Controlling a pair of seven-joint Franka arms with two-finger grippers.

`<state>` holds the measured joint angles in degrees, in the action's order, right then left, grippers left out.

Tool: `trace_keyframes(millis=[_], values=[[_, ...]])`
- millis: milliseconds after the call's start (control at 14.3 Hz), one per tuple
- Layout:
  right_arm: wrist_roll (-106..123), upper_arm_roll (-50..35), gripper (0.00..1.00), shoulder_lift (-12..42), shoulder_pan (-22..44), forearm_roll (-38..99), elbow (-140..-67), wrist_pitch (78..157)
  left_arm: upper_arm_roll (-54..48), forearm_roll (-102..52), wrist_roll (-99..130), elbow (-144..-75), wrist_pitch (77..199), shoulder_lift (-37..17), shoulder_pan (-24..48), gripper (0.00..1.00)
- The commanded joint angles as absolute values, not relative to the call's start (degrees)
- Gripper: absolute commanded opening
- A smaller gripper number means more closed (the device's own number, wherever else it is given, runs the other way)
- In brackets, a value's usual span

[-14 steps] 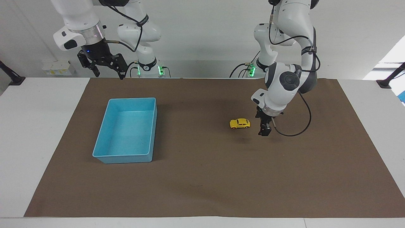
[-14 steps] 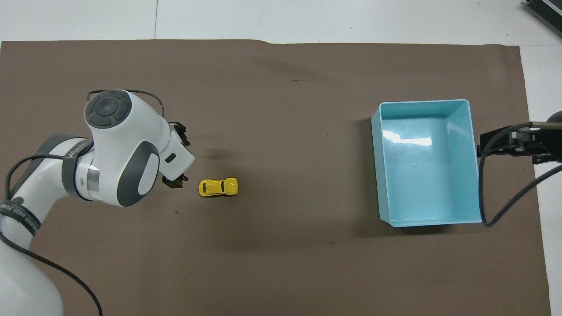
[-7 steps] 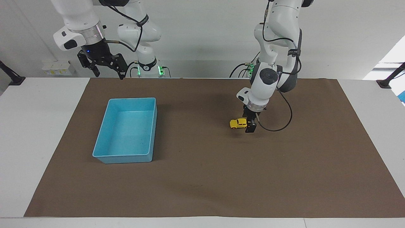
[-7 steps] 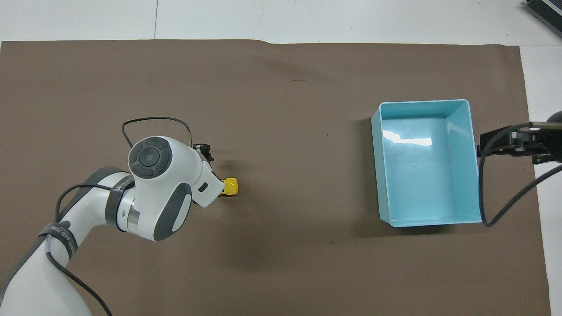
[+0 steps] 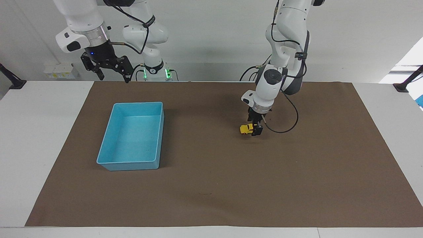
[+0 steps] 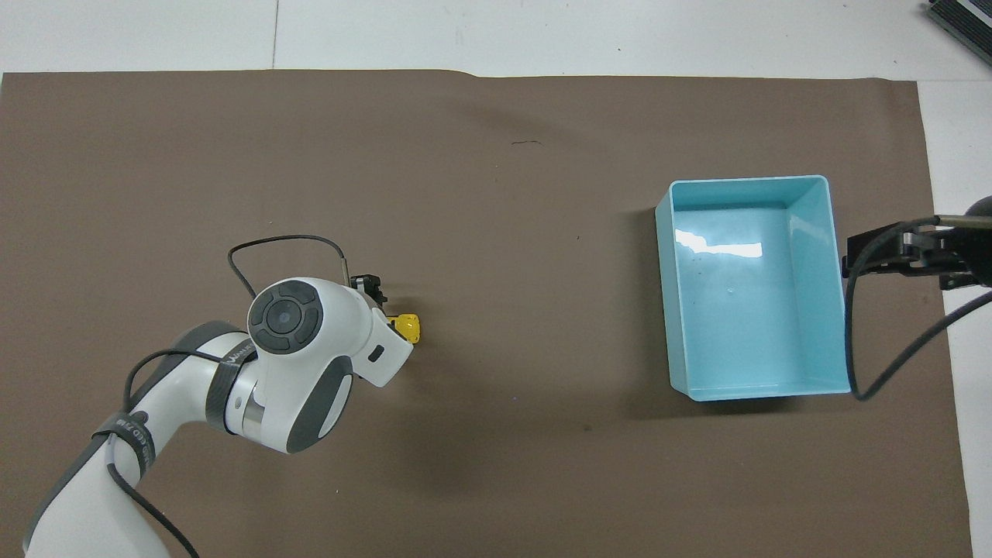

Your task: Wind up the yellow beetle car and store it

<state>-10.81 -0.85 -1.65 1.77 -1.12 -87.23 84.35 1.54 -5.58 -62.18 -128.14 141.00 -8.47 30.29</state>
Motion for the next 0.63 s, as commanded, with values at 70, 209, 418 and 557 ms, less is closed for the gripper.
trace_keyframes(millis=[70, 209, 418, 557], values=[[-11.2, -1.1, 1.0, -2.9, 0.9, 0.0, -88.6, 84.7, 2.6, -6.2, -62.1, -130.5, 142.6, -6.4, 31.6, 0.0], [-11.2, -1.1, 1.0, -2.9, 0.9, 0.0, -88.6, 84.7, 2.6, -6.2, -64.9, -130.6, 142.3, -6.4, 31.5, 0.0], [-11.2, -1.1, 1.0, -2.9, 0.9, 0.0, -88.6, 84.6, 2.7, -6.2, -65.7, -130.8, 141.9, -6.3, 30.7, 0.0], [-11.2, -1.1, 1.0, -2.9, 0.9, 0.0, -88.6, 84.6, 2.8, -6.2, -65.9, -131.3, 142.0, -6.6, 30.4, 0.0]])
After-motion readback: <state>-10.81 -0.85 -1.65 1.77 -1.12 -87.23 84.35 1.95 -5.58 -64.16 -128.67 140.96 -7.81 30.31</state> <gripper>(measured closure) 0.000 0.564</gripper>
